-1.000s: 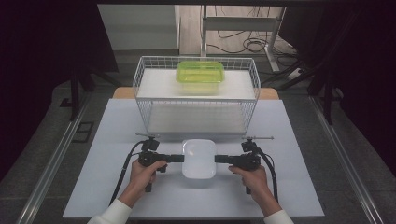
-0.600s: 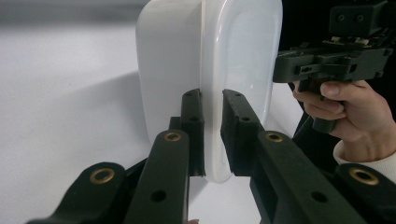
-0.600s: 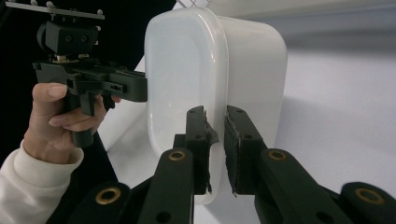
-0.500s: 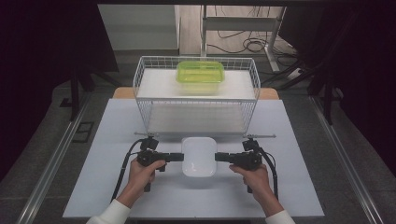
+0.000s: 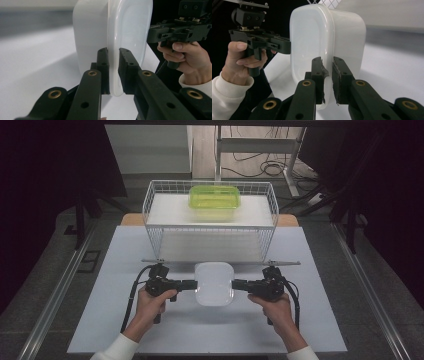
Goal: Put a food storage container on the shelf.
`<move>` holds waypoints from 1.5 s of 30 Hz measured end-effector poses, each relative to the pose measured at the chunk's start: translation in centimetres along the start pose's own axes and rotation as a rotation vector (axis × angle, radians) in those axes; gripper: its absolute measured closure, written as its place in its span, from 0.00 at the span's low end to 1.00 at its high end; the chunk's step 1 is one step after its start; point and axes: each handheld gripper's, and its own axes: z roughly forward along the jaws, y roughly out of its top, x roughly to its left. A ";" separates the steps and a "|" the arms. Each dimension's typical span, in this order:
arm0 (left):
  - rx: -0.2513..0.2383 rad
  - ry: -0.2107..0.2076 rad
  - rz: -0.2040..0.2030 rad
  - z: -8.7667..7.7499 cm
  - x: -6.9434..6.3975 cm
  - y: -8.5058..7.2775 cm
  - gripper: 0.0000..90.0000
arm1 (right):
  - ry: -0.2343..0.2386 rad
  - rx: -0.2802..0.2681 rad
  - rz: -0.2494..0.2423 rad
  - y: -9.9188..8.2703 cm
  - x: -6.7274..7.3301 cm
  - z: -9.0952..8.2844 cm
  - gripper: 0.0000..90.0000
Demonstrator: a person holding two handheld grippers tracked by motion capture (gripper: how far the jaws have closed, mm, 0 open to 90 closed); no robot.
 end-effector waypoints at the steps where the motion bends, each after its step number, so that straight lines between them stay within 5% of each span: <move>1: -0.004 0.003 0.002 0.0 -0.1 0.1 0.88 | -0.001 -0.005 -0.005 0.1 0.1 -0.1 0.89; 12: -0.015 -0.003 0.037 -0.5 -1.1 1.1 0.88 | -0.015 -0.033 -0.067 0.9 1.1 -1.0 0.88; 45: -0.054 0.005 0.127 -2.6 -4.4 6.4 0.88 | -0.009 -0.122 -0.138 5.6 3.7 -3.9 0.88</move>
